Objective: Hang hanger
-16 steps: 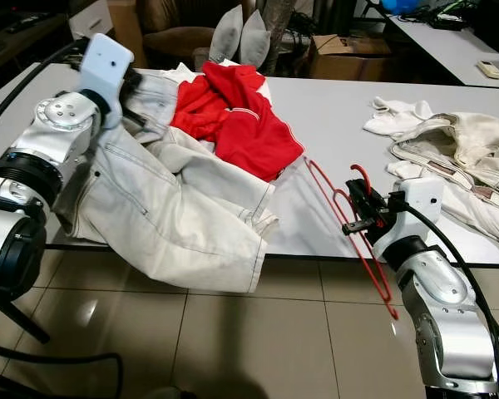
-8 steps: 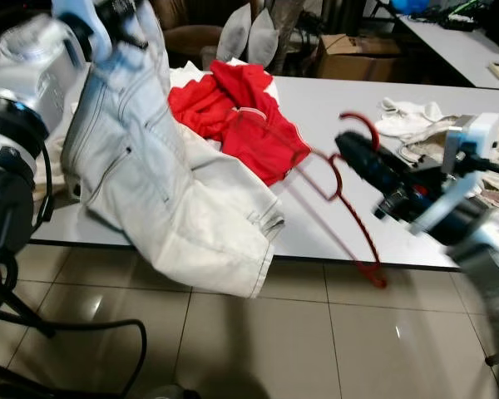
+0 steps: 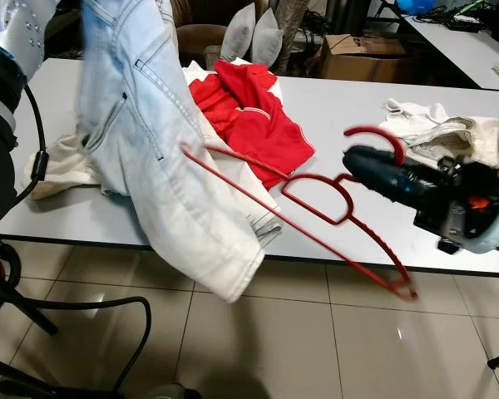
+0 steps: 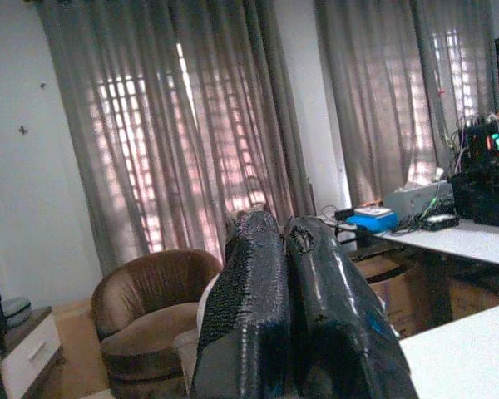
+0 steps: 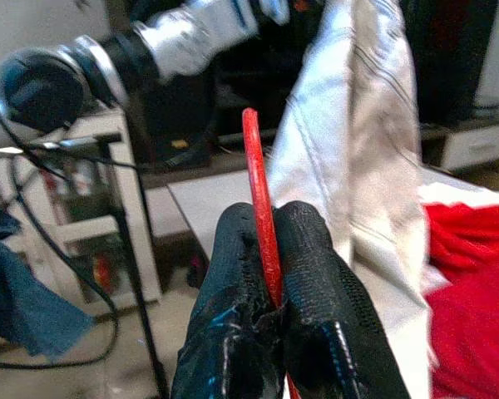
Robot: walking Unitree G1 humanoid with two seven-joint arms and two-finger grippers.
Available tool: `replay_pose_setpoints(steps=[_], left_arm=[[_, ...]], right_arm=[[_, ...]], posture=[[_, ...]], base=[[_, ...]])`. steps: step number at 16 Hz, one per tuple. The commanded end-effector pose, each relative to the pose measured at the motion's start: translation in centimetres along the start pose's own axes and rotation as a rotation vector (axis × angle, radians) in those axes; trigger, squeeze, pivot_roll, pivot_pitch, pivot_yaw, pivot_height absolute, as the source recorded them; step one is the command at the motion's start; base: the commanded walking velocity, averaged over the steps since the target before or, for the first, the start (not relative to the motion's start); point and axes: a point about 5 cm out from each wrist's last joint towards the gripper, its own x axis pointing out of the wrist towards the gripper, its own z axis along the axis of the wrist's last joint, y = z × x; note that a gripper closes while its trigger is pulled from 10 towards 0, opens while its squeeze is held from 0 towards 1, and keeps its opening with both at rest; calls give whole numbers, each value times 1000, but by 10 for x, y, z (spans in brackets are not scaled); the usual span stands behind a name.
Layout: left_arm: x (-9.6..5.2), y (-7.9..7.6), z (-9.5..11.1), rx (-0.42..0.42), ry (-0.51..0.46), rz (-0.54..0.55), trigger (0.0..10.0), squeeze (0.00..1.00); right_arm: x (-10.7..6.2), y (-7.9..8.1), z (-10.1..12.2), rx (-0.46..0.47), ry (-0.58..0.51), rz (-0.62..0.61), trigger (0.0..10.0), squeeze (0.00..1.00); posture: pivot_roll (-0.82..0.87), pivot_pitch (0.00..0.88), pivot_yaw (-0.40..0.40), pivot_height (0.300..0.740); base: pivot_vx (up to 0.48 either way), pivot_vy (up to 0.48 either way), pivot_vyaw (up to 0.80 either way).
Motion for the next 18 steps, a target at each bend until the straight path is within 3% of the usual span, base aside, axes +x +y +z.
replay_pose_setpoints(steps=[1, 5, 7, 10, 11, 15, 17, 18], left_arm=[[8, -10, 27, 49, -76, -38, 10000, 0], [13, -32, 21, 1, -77, -135, 10000, 0], [14, -50, 18, -81, -111, -297, 10000, 0], [3, -67, 0, -167, -143, -553, 10000, 0], [-22, -76, -41, -215, -81, -616, 10000, 0], [-61, -84, -79, -262, 4, -630, 10000, 0], [-87, -90, -97, -252, 79, -625, 10000, 0], [-104, -95, -103, -307, 113, -584, 10000, 0]], right_arm=[[7, 6, 13, -32, -50, 75, 10000, 0], [23, 7, 4, -7, -31, 147, 10000, 0], [38, 3, -10, 4, 6, 129, 10000, 0], [63, -4, -31, 11, 40, 59, 10000, 0], [86, -14, -56, -45, 94, -57, 10000, 0], [102, -24, -68, -90, 83, -161, 10000, 0], [106, -29, -71, -77, 48, -202, 10000, 0], [108, -32, -76, -60, 19, -239, 10000, 0]], posture=[[-144, 0, 26, 740], [-148, 0, 38, 740], [-152, 0, 52, 740], [-137, 0, 41, 740], [-110, 0, 6, 740], [-87, 0, -32, 740], [-84, 0, -40, 740], [-84, 0, -40, 740]], base=[[0, 0, 0], [0, 0, 0], [0, 0, 0], [0, 0, 0], [0, 0, 0], [0, 0, 0], [0, 0, 0], [0, 0, 0]])
